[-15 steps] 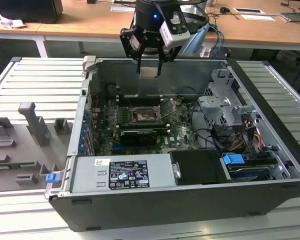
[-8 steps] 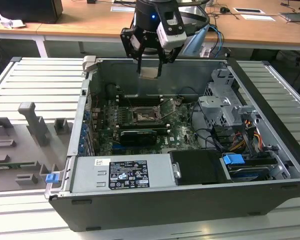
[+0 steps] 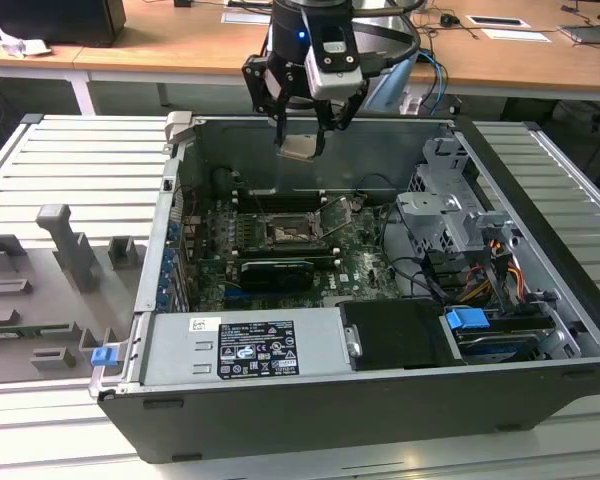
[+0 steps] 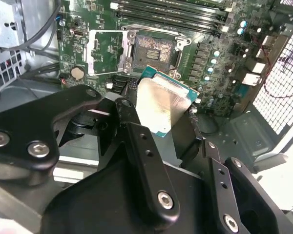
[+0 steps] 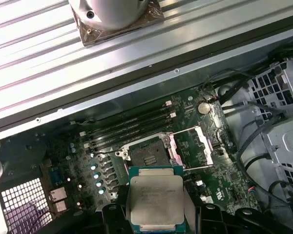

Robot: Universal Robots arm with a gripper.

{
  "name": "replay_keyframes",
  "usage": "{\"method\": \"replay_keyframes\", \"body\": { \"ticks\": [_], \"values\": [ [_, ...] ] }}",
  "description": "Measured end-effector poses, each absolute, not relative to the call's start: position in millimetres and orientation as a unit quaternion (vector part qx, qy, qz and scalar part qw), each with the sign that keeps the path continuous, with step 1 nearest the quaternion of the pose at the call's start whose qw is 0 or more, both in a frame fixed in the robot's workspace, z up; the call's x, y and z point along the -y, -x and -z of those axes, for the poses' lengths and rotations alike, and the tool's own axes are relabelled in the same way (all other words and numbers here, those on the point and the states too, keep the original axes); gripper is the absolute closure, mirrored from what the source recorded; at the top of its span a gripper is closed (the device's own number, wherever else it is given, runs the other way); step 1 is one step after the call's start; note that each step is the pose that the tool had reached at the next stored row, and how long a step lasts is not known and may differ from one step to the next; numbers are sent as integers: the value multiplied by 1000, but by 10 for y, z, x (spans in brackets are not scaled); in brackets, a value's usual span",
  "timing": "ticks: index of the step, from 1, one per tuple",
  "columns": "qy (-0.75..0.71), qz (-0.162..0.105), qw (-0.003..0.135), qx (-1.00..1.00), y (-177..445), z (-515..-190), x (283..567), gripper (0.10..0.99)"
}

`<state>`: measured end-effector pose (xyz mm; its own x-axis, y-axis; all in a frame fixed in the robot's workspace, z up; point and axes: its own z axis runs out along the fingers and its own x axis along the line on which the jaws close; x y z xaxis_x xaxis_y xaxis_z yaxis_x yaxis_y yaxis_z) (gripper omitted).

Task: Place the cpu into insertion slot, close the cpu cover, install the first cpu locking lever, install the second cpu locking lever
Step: 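Place the cpu into insertion slot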

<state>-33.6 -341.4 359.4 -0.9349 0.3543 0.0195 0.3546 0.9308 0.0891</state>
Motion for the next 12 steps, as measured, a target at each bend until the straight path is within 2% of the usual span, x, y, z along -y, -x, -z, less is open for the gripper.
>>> {"method": "replay_keyframes", "body": {
  "ticks": [12],
  "values": [
    [220, 46, 0, 975, 336, -3582, 3414, 561]
  ]
}}
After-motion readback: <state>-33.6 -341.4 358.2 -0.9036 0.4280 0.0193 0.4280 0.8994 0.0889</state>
